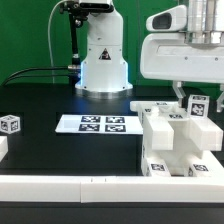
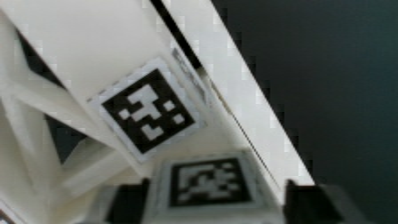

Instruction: Assemble chair

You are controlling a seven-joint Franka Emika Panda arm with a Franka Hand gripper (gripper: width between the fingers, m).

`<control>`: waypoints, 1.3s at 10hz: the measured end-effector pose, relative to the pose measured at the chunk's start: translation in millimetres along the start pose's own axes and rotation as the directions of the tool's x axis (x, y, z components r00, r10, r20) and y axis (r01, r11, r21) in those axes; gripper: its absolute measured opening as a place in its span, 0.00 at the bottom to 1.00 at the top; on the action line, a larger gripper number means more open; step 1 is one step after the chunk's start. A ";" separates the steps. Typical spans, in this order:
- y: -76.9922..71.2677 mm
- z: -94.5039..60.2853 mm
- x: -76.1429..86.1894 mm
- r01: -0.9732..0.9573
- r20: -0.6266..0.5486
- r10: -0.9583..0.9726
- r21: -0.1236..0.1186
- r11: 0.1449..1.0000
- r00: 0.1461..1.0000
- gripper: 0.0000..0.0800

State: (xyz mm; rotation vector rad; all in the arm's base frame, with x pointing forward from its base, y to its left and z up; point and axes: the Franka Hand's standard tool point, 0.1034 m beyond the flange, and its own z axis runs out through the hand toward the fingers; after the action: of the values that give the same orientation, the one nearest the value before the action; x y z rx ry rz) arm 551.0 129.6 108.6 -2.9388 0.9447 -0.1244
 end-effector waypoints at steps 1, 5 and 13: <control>0.6 0.2 -0.1 -0.103 0.002 0.103 -0.002 0.995 0.995 0.34; 1.4 0.6 2.4 -0.599 0.017 0.599 -0.018 0.801 0.800 0.34; -3.7 2.5 0.4 -0.953 0.038 0.953 -0.017 0.302 0.301 0.34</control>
Offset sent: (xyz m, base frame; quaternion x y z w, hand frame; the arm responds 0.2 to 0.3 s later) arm 0.0069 -0.0102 0.0015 -0.0411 -0.0069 0.3418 0.9388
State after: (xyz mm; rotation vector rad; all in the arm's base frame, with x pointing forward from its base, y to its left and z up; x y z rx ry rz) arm 553.7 132.4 106.4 -1.7820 2.4524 0.0029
